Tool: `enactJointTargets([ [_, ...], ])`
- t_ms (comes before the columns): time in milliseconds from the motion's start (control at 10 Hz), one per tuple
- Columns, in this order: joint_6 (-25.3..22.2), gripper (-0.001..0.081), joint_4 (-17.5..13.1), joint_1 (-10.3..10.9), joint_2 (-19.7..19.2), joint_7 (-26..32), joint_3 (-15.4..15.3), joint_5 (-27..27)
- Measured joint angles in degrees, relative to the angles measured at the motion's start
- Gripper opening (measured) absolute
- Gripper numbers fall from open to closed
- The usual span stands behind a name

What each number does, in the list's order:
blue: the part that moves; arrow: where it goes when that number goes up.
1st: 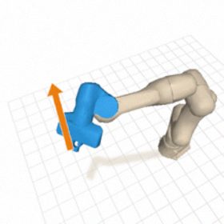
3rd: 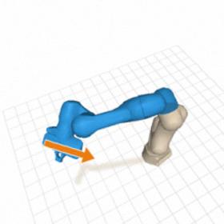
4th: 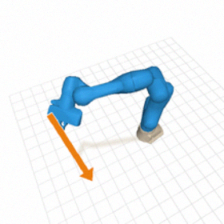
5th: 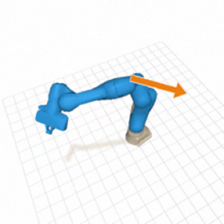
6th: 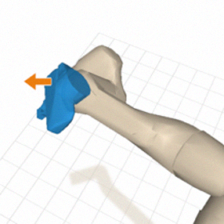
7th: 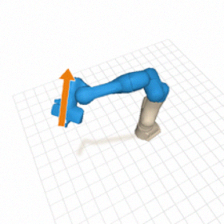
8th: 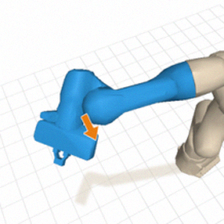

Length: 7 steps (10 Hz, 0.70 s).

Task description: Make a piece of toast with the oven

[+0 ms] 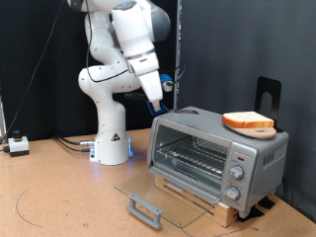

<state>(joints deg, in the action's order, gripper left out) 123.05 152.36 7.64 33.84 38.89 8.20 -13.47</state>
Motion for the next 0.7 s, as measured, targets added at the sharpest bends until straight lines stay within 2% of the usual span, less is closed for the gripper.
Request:
enactJointTargets([
  [300, 0.4, 0.0397, -4.2, 0.6, -6.2, 0.0, -3.1, 1.7],
  [700, 2.0, 0.0397, -2.1, 0.6, -6.2, -0.1, -2.8, -1.0],
])
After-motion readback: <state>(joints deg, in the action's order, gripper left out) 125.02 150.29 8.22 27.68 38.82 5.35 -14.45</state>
